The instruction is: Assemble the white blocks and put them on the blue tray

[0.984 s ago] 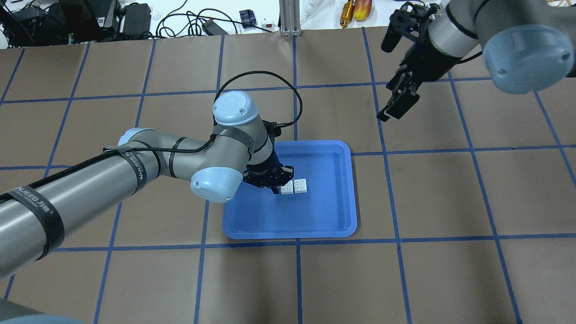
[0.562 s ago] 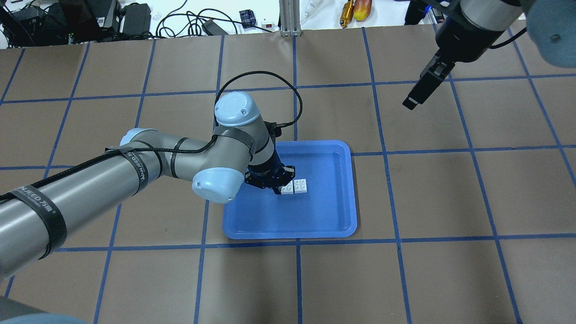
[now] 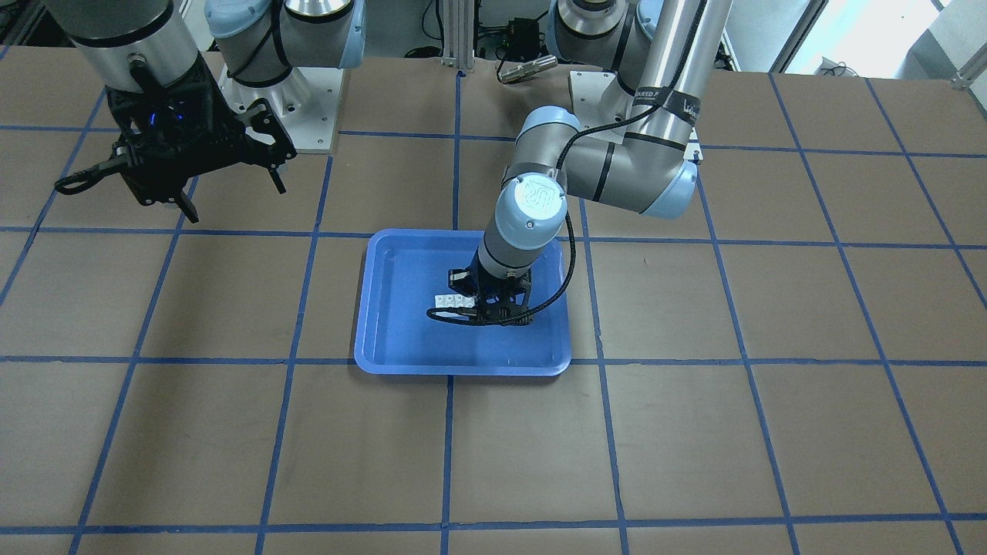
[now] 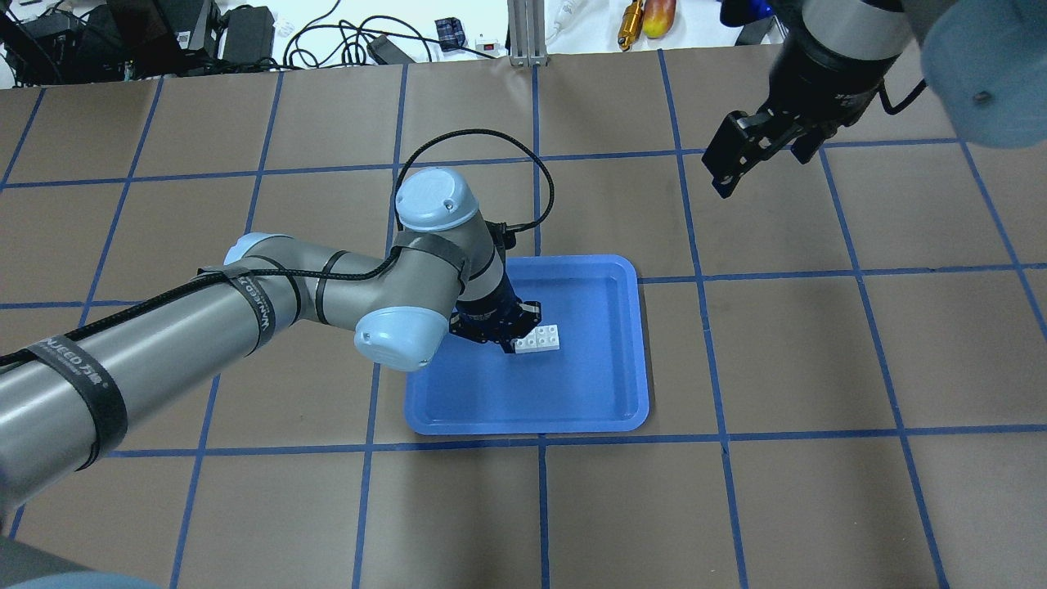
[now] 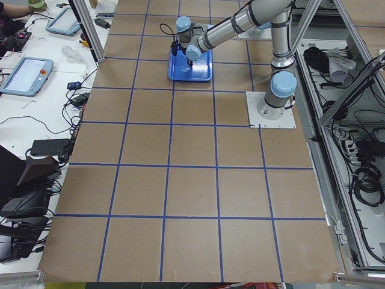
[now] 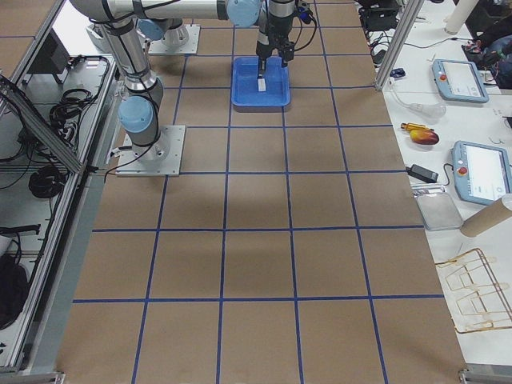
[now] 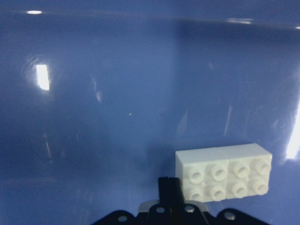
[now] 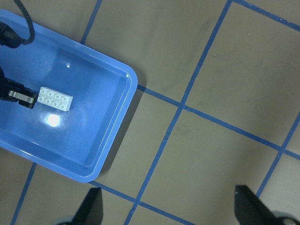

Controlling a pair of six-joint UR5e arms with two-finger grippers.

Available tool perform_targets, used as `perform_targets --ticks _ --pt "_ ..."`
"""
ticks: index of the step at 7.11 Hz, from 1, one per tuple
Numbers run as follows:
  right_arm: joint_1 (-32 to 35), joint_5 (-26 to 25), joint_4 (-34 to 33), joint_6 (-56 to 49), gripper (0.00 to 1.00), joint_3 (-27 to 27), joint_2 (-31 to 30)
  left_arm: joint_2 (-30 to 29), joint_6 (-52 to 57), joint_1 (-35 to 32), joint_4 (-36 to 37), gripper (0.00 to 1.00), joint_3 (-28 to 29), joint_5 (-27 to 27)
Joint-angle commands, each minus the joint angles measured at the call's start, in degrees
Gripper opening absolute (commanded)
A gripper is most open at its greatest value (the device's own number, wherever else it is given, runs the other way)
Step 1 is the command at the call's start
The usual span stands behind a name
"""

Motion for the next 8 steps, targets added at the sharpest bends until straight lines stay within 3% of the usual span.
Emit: perform_targets --ticks 1,3,5,7,8 --pt "1.6 -2.3 0.0 7.3 1.0 0.2 -0.5 0.1 0.2 -0.2 0.1 0.09 0.0 0.0" --pt "1.1 -2.3 -3.6 13.9 1.0 0.1 -1.5 2.8 1.5 0.7 -1.0 0.1 3.1 0.9" --pt "-1.3 -2.2 -1.2 14.2 1.0 -2.3 -1.2 6.7 10.9 4.5 -7.7 0.19 6.3 9.0" --pt "-1.4 -2.2 0.9 20.9 1.0 -2.4 -1.3 13.1 19.0 9.8 -20.7 0.41 12.2 9.4" --pt "-1.4 -1.7 1.2 29.5 1.0 -3.0 -1.1 17.2 19.2 12.6 -29.2 0.75 16.7 9.4"
